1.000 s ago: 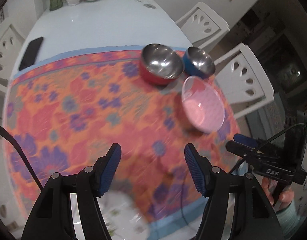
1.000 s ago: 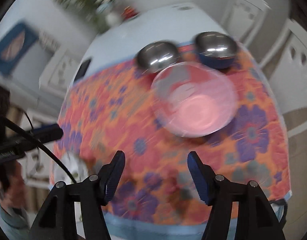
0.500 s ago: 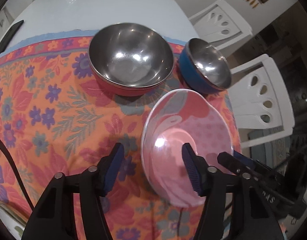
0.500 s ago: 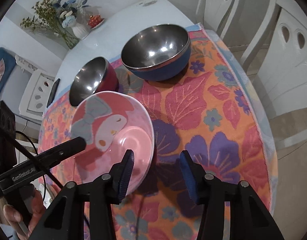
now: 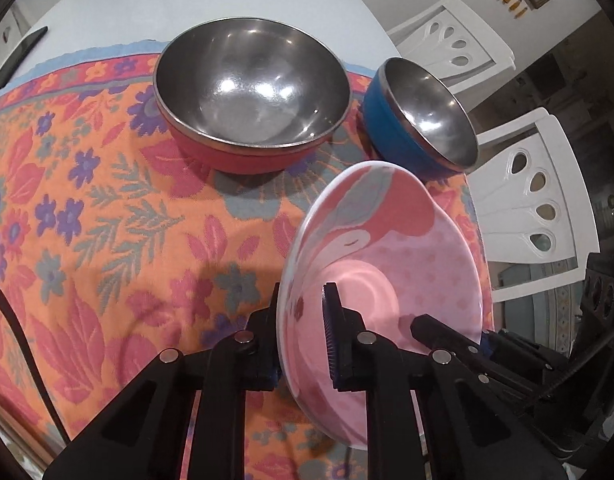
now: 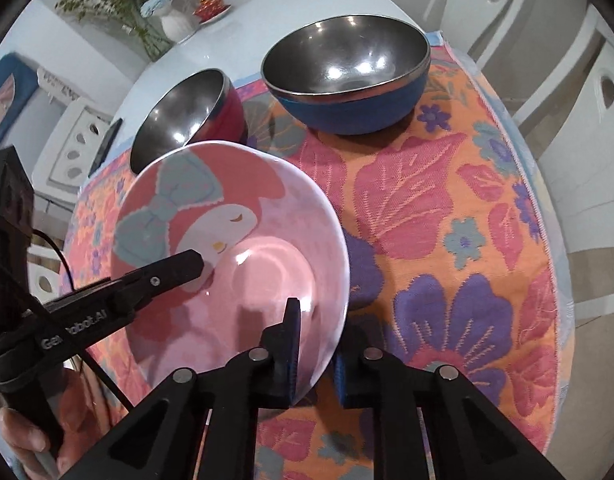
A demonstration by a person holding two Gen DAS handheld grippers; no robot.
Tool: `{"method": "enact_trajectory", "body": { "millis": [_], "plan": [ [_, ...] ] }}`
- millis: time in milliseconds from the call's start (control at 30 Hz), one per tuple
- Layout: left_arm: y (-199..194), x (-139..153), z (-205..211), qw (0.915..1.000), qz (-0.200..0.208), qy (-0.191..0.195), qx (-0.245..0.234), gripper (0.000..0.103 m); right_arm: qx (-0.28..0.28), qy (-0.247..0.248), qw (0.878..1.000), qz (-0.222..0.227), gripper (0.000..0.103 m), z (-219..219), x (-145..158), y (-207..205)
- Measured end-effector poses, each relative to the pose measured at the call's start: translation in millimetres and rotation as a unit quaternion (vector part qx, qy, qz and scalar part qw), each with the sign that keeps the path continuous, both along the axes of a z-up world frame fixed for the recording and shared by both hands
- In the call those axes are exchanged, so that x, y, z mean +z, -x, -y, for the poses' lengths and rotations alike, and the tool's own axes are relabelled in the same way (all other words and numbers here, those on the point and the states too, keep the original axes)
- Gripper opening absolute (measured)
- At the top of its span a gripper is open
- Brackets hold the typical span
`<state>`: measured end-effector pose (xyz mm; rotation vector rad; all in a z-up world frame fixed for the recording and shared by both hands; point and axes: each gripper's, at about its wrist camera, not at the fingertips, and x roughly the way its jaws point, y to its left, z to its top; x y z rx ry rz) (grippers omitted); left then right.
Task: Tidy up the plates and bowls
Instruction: 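Carry the pink bowl with both grippers toward the tablecloth edge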
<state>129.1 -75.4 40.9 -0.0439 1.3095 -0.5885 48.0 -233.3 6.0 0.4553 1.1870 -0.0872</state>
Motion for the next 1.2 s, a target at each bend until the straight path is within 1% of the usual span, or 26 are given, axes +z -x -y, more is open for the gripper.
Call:
{"method": "enact_trajectory", "body": {
  "millis": [100, 167, 533, 833, 933, 1000, 1133, 1200],
  "plan": [
    [10.6, 7.9, -4.5, 1.0, 0.001, 0.006, -0.004, 0.014, 0.004, 0.001, 1.0, 0.0, 0.013, -4.0, 5.2, 5.3],
    [16.0, 13.5, -9.1, 0.9999, 0.005, 0.009, -0.004, 0.014, 0.009, 0.009, 1.0, 0.004, 0.013, -7.4, 13.8, 13.0],
    [58.5, 56.9, -36.1, 0.999, 0.034, 0.028, 0.0, 0.014, 0.028, 0.015, 0.999, 0.018, 0.014, -31.7, 58.0, 50.7],
    [86.4, 84.6, -51.8, 0.9979, 0.052, 0.037, 0.007, 0.014, 0.052, 0.03, 0.998, 0.026, 0.014, -48.0, 90.8, 69.7],
    [97.0, 85.9, -55.4, 0.998, 0.055, 0.031, 0.007, 0.014, 0.06, 0.028, 0.998, 0.02, 0.014, -52.2, 94.5, 76.8],
    [104.2, 82.8, -57.5, 0.9981, 0.058, 0.021, 0.005, 0.014, 0.066, 0.024, 0.997, 0.011, 0.014, -55.3, 91.8, 81.9],
    [119.6, 65.4, -53.9, 0.9972, 0.07, -0.026, -0.006, 0.014, 0.076, 0.024, 0.997, -0.005, 0.014, -60.9, 78.9, 88.4],
    [124.4, 54.5, -54.2, 0.9975, 0.061, -0.034, -0.005, 0.014, 0.078, 0.023, 0.996, -0.02, 0.014, -63.4, 67.6, 91.2]
  ]
}}
